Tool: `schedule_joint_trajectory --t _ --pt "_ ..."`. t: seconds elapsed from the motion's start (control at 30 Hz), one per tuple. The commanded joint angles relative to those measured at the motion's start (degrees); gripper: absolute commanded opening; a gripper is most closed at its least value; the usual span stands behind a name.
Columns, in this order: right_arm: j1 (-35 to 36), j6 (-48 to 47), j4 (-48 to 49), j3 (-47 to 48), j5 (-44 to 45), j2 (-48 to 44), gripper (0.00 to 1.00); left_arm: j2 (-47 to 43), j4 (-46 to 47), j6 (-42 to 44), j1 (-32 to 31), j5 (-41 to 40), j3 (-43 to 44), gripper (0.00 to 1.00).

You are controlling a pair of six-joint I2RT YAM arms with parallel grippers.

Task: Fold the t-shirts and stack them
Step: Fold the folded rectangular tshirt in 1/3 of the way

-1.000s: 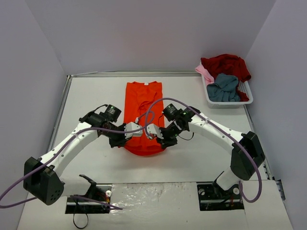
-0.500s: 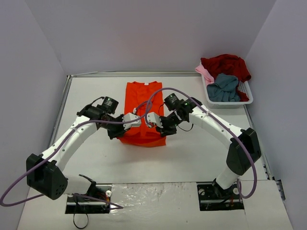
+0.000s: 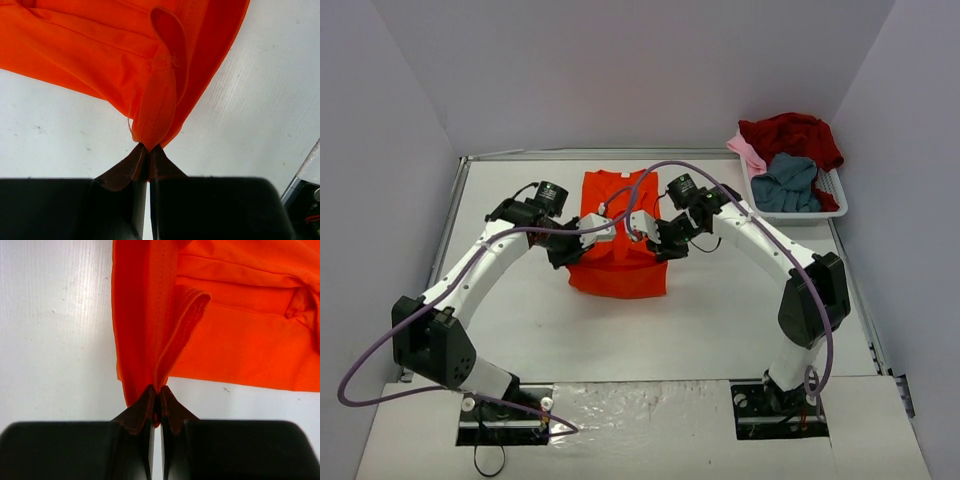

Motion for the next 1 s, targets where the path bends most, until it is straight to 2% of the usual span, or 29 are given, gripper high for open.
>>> schedule_joint_trajectory --t 0.0,0.6,0.97 --pt "-1.68 0.3 -2.58 2.96 0.58 2.9 0.0 0.6 0.94 3.56 0.44 1.21 4.14 0.02" --pt "-7.57 -3.3 -2.84 15.09 -2.76 16.26 0.0 14.22 2.17 5.93 4.92 3.14 15.13 0.02" --pt "-10.3 -4.36 -3.54 27.56 -4.78 26.8 0.0 23.1 2.96 6.9 7.2 4.02 21.8 0.02"
